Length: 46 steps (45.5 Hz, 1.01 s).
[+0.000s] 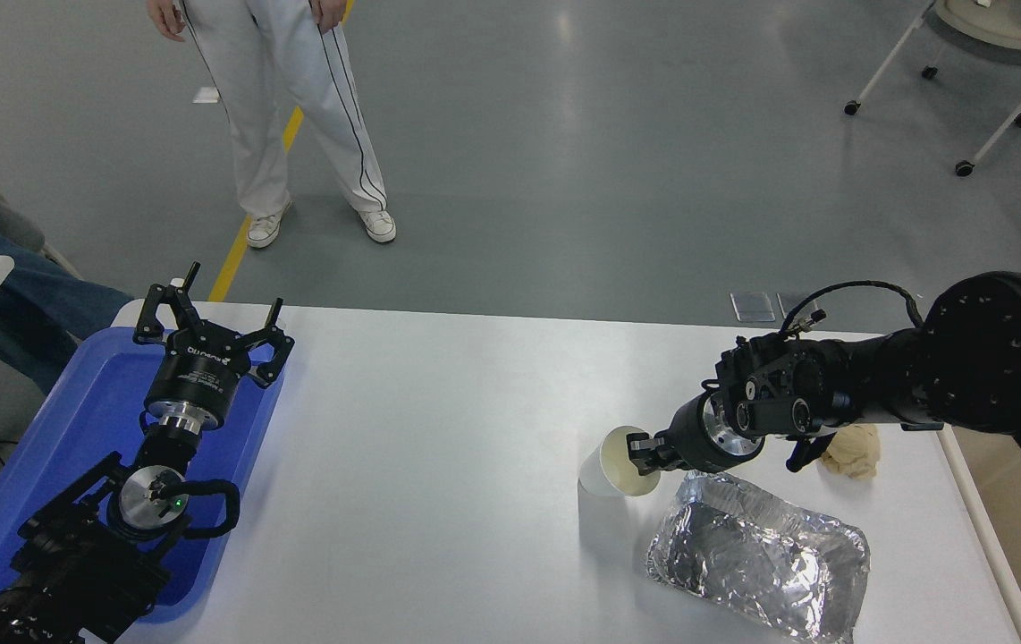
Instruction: Pick up paper cup place in dustbin
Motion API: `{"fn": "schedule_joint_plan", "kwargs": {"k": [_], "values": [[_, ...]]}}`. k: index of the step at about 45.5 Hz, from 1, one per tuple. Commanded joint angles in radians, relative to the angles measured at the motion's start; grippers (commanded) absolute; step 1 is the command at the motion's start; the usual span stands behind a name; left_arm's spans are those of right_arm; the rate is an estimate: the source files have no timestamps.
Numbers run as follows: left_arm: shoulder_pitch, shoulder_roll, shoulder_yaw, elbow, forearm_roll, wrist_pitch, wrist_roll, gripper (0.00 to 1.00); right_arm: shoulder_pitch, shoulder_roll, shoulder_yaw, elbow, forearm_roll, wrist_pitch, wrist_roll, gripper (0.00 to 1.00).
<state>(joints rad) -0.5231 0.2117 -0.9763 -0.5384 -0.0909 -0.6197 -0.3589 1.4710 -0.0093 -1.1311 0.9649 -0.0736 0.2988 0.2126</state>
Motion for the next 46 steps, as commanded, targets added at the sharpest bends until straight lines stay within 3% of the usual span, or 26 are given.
{"fn": "schedule_joint_plan", "kwargs": {"k": [1,19,46], "values": [[0.0,0.0,0.001,0.0,0.0,0.0,0.0,1.0,0.063,-0.015,-0.018,0.006,0.021,0.106,0.001,0.0],[0.0,0.0,0.001,0.0,-0.001,0.0,0.0,1.0,0.356,-0.1,-0.078,0.106,-0.138,0.487,0.002,0.0],[0.0,0.0,0.001,0.0,-0.001,0.0,0.0,1.0,0.81,-0.149,-0.134,0.213,-0.183,0.487,0.002,0.0]]}}
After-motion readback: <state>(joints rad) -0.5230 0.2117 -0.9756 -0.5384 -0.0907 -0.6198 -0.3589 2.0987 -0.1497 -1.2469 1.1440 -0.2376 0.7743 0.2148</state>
